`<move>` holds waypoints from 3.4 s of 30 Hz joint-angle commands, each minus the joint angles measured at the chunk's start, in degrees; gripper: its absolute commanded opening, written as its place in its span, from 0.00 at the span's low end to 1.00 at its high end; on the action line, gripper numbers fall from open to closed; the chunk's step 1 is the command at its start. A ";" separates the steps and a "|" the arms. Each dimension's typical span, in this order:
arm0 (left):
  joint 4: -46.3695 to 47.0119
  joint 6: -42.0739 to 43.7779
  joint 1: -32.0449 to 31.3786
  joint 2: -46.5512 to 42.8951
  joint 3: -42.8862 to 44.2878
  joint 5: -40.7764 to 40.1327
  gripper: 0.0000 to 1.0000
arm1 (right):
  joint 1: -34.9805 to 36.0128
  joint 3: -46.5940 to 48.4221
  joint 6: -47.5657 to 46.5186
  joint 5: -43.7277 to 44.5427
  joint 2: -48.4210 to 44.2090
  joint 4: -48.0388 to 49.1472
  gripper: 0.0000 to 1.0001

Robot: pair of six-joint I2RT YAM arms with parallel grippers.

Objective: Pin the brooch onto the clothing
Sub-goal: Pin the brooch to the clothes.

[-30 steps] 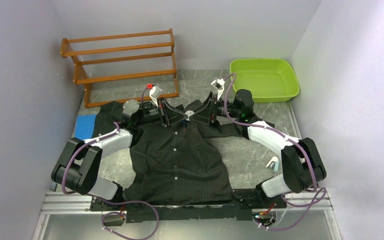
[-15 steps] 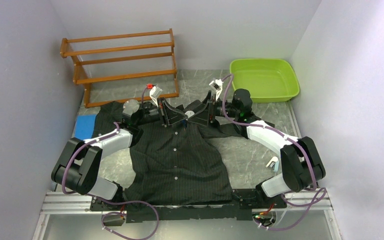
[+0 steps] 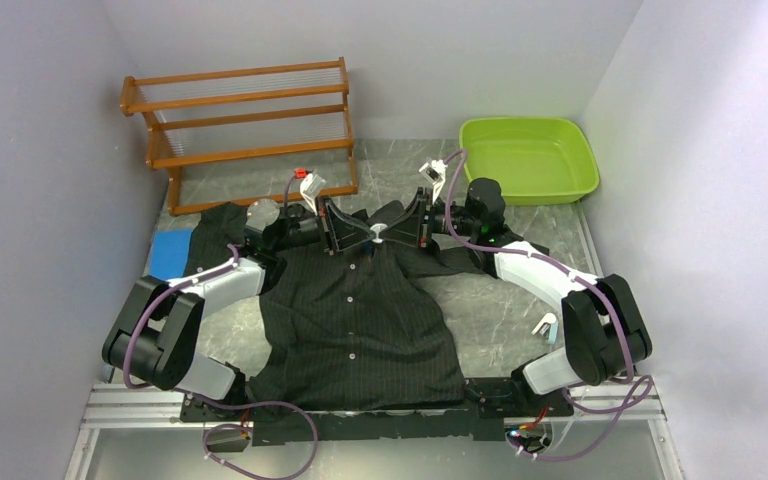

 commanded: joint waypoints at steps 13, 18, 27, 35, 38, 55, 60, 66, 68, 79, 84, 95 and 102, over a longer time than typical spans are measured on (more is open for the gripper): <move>-1.82 2.30 -0.13 -2.91 2.63 0.57 0.03 | 1.33 3.89 -6.19 5.21 -1.20 -9.30 0.04; -2.20 2.45 -0.11 -3.28 2.53 0.29 0.03 | 1.64 4.44 -5.68 10.46 -1.26 -11.99 0.00; -0.98 2.48 -0.12 -4.98 0.93 -0.39 0.03 | 1.69 3.10 -2.96 20.27 -3.23 -13.45 0.00; 0.57 2.11 -0.11 -5.57 -0.36 -1.27 0.03 | 1.67 2.29 -0.91 25.78 -5.94 -15.27 0.00; 4.39 0.49 -0.11 -4.82 -1.72 -1.72 0.03 | 1.61 1.49 2.02 26.60 -6.66 -13.64 0.00; 6.47 1.08 -0.11 -6.51 -4.29 -4.22 0.03 | 1.60 -6.69 10.62 15.37 -8.45 12.87 0.00; 6.91 0.92 -0.11 -6.33 -4.29 -4.29 0.03 | 1.59 -7.56 11.59 13.65 -8.18 16.60 0.37; 7.19 0.62 -0.11 -6.19 -4.20 -4.03 0.03 | 1.59 -7.73 11.67 13.00 -7.98 17.46 0.65; 7.02 0.65 -0.11 -6.32 -4.18 -3.88 0.03 | 1.60 -7.49 10.77 13.20 -7.92 16.08 0.71; -9.58 10.76 -1.25 -8.85 -1.29 -8.26 0.03 | 1.46 -6.73 3.87 22.23 -11.15 2.07 0.97; -35.09 33.88 -10.96 -11.89 4.46 -26.81 0.03 | -0.40 -7.15 3.71 29.30 -13.23 -6.36 1.00; -42.04 57.49 -28.08 -11.09 5.91 -60.79 0.30 | -5.65 -11.33 6.67 31.04 -14.50 -12.77 1.00; -38.01 70.34 -37.06 -7.47 5.72 -79.08 0.58 | -7.47 -12.67 6.09 31.27 -16.31 -15.68 1.00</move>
